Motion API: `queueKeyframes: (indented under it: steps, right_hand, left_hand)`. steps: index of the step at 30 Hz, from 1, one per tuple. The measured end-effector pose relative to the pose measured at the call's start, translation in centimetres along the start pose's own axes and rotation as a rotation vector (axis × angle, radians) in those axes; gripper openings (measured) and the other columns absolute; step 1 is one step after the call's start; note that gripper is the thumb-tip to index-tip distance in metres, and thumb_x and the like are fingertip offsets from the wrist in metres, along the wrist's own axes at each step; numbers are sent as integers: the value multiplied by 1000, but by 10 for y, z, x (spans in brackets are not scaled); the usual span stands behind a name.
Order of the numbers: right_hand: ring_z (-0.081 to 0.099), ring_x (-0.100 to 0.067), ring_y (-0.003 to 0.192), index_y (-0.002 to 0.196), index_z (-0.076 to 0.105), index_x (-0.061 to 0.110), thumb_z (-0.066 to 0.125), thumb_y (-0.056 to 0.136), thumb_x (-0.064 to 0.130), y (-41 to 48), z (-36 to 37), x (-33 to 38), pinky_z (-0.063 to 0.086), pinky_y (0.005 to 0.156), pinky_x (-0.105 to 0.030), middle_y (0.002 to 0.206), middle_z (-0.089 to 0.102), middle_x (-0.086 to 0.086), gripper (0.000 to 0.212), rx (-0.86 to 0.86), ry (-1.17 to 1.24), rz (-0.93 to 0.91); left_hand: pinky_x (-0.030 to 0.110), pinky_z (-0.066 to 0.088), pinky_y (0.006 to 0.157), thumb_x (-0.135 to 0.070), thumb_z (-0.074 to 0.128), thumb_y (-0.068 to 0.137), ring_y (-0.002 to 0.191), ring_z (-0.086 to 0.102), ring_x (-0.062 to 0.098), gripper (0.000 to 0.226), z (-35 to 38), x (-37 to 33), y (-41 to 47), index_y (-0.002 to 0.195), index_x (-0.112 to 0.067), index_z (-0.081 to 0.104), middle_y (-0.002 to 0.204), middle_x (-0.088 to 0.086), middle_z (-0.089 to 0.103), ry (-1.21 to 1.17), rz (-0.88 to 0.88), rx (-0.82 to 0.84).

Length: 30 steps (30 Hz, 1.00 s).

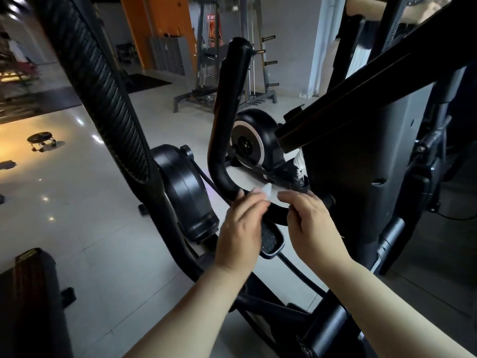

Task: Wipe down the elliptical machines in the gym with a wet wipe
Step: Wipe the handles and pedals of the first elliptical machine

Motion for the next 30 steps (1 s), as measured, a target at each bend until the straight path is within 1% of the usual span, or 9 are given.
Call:
queueKeyframes:
  steps: [3,7,10,12,16,21,25,27,30]
  right_hand:
    - [51,-9,111,114,70,5,49,91,-5,3,6,4,46,106,-54,113,72,-4,33,8,-43,-20]
    - [59,-10,108,115,70,12,44,95,3,1,13,-5,35,116,-41,111,73,1,33,45,-79,28]
    - [62,-11,106,115,70,13,39,94,9,2,17,-5,34,116,-42,109,73,3,37,62,-108,61]
    - [64,-12,106,116,70,14,37,94,12,3,19,-3,33,117,-42,109,73,4,39,82,-124,75]
    - [65,-14,106,117,69,12,47,99,2,6,19,-2,32,117,-41,108,73,4,30,102,-118,87]
    - [64,-11,101,115,70,14,39,97,12,7,20,-1,26,114,-30,104,73,6,36,99,-119,110]
    - [64,-9,98,114,71,14,39,97,11,7,19,-3,31,114,-34,101,73,7,36,95,-106,104]
    - [56,-6,101,115,71,14,45,99,5,9,18,-4,25,112,-27,97,73,6,32,85,-90,122]
    - [52,-7,103,115,70,15,49,99,1,9,19,-3,18,108,-16,95,73,5,31,89,-104,126]
  left_hand:
    - [39,39,116,6,60,90,116,63,20,29,-8,4,4,113,-5,75,117,5,73,49,76,2]
    - [40,50,95,4,68,88,99,66,27,23,-41,51,24,106,-8,77,108,5,75,221,-115,-152]
    - [27,47,100,-6,60,95,102,61,23,18,-35,35,20,104,-3,76,108,8,72,138,-117,-178]
    - [23,44,102,-1,61,93,103,60,22,17,-22,15,10,103,-1,75,107,10,70,89,-51,-129]
    - [31,46,102,13,71,82,105,61,24,30,-14,8,-3,106,-4,74,111,6,68,72,19,2]
    - [29,46,96,-3,59,95,103,54,19,19,-36,36,23,107,-4,73,107,10,66,109,-126,-147]
    - [35,50,97,9,65,90,104,59,24,30,-17,13,6,117,-3,71,112,9,66,57,-76,-52]
    - [34,49,99,12,67,87,104,61,26,34,-14,8,3,116,-5,72,112,8,66,24,-50,-12]
    - [37,54,95,3,64,93,102,62,27,25,-26,26,14,115,-4,73,110,9,66,63,-111,-79]
Point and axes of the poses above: each hand's wrist, its own y-axis towards the middle knuckle, its own z-axis out of the palm, x = y × z, the point moved 10 cm from there along y, towards the middle knuckle
